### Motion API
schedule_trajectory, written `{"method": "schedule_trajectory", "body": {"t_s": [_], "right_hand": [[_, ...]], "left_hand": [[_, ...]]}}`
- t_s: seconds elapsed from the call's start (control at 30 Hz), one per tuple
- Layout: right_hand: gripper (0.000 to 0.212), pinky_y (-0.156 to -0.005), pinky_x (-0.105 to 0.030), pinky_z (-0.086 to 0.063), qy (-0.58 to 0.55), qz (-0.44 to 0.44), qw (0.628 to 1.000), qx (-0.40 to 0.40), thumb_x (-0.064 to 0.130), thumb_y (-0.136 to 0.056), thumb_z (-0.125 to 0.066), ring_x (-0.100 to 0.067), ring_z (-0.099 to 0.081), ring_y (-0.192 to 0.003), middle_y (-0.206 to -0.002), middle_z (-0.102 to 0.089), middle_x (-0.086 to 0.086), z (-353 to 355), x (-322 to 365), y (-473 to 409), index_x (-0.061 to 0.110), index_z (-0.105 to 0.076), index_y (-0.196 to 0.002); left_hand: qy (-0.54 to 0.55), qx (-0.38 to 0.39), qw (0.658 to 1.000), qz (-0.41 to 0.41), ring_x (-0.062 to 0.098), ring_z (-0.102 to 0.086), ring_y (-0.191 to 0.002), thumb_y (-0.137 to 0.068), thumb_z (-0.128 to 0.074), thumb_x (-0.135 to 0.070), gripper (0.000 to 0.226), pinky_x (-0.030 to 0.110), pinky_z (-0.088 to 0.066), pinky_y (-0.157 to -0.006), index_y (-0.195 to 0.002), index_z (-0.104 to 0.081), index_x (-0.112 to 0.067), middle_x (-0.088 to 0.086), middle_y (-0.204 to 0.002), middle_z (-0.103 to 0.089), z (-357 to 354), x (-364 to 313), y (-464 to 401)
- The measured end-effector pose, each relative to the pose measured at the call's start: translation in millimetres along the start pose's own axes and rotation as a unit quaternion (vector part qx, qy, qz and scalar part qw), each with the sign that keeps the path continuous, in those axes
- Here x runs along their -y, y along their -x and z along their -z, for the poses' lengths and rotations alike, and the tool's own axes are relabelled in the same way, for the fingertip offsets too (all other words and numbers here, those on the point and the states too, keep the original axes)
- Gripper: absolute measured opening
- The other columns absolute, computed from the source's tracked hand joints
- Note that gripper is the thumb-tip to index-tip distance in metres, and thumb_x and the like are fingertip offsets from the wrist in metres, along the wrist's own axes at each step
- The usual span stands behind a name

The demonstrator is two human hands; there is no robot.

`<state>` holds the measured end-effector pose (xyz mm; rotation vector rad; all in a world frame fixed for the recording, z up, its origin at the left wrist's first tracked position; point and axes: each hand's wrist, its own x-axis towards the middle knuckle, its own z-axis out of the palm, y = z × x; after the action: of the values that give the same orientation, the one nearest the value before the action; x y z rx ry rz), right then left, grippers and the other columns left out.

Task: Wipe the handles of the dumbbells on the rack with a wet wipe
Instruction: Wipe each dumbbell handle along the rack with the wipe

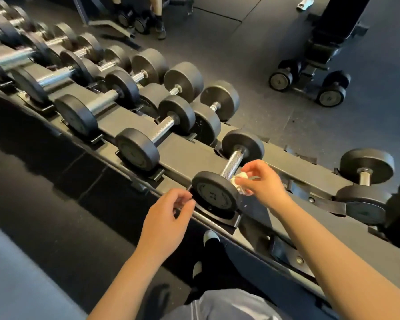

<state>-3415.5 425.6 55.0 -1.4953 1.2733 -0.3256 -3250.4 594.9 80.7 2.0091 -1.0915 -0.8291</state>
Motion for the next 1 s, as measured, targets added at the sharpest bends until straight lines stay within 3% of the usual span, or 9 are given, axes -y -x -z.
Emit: {"method": "schedule_trajectory", "body": {"t_s": [0.13,0.3,0.4,0.47,0.53,0.63,0.8,1.0], "right_hand": [[0.015,-0.074,-0.023,-0.049,0.061,0.085,0.993,0.061,0.016,-0.084,-0.07,-0.014,-0.059,-0.084,-0.094,-0.058,0.008,-18,-2,-19,0.026,-0.059,-0.081],[0.011,-0.07,-0.008,-0.04,0.159,0.261,0.949,0.074,0.01,-0.081,-0.072,-0.003,-0.05,-0.075,-0.089,-0.054,0.008,-12,-6,-30,0.012,-0.072,-0.091],[0.01,-0.074,-0.018,-0.042,0.207,0.304,0.923,0.116,0.015,-0.082,-0.072,-0.006,-0.048,-0.08,-0.089,-0.05,0.008,-17,8,-44,0.012,-0.072,-0.091],[0.008,-0.078,-0.028,-0.045,0.237,0.305,0.908,0.159,0.018,-0.084,-0.069,-0.011,-0.051,-0.083,-0.089,-0.051,0.004,-19,21,-53,0.012,-0.07,-0.089],[0.006,-0.077,-0.028,-0.043,0.249,0.309,0.899,0.183,0.018,-0.084,-0.068,-0.013,-0.052,-0.083,-0.09,-0.053,0.002,-19,26,-57,0.013,-0.067,-0.086],[0.004,-0.075,-0.02,-0.042,0.204,0.294,0.911,0.205,0.017,-0.084,-0.069,-0.006,-0.052,-0.083,-0.093,-0.056,0.005,-9,14,-51,0.016,-0.07,-0.088],[0.011,-0.082,-0.014,-0.048,0.069,0.167,0.97,0.163,0.011,-0.084,-0.069,0.0,-0.058,-0.094,-0.096,-0.059,0.016,0,-17,-27,0.02,-0.073,-0.088],[0.028,-0.081,-0.017,-0.048,-0.092,0.047,0.987,0.125,0.001,-0.081,-0.07,-0.007,-0.063,-0.087,-0.091,-0.065,0.005,-7,-26,-14,0.029,-0.074,-0.08]], "left_hand": [[-0.023,-0.035,0.999,-0.023,0.001,-0.054,-0.1,-0.095,-0.051,-0.038,0.017,0.018,-0.046,-0.082,-0.11,-0.054,-0.031,-0.017,-0.107,-0.055,-20,-17,-56],[0.055,-0.031,0.998,0.015,0.011,-0.052,-0.111,-0.1,-0.043,-0.033,0.017,0.03,-0.045,-0.09,-0.117,-0.047,-0.034,-0.011,-0.117,-0.053,-56,-27,-107],[0.108,-0.086,0.99,0.037,0.009,-0.057,-0.101,-0.1,-0.035,-0.033,0.018,0.024,-0.046,-0.079,-0.109,-0.047,-0.043,-0.013,-0.105,-0.059,-72,-23,-108],[0.114,-0.101,0.988,0.023,0.0,-0.055,-0.099,-0.096,-0.034,-0.032,0.022,0.011,-0.042,-0.078,-0.11,-0.046,-0.043,-0.013,-0.104,-0.058,-74,-23,-108],[0.12,-0.101,0.988,0.012,-0.001,-0.054,-0.1,-0.096,-0.035,-0.027,0.025,0.007,-0.04,-0.078,-0.114,-0.045,-0.04,-0.012,-0.104,-0.057,-73,-22,-109],[0.135,-0.1,0.986,0.01,0.004,-0.056,-0.099,-0.095,-0.037,-0.022,0.027,0.009,-0.041,-0.08,-0.113,-0.047,-0.04,-0.013,-0.102,-0.058,-74,-21,-108],[0.157,-0.049,0.984,0.063,0.006,-0.058,-0.096,-0.091,-0.039,-0.027,0.024,0.014,-0.043,-0.081,-0.108,-0.05,-0.041,-0.014,-0.096,-0.061,-72,-18,-112],[0.191,-0.014,0.974,0.124,0.005,-0.057,-0.098,-0.089,-0.038,-0.034,0.022,0.02,-0.039,-0.083,-0.1,-0.053,-0.044,-0.019,-0.094,-0.063,-68,-24,-112]]}}
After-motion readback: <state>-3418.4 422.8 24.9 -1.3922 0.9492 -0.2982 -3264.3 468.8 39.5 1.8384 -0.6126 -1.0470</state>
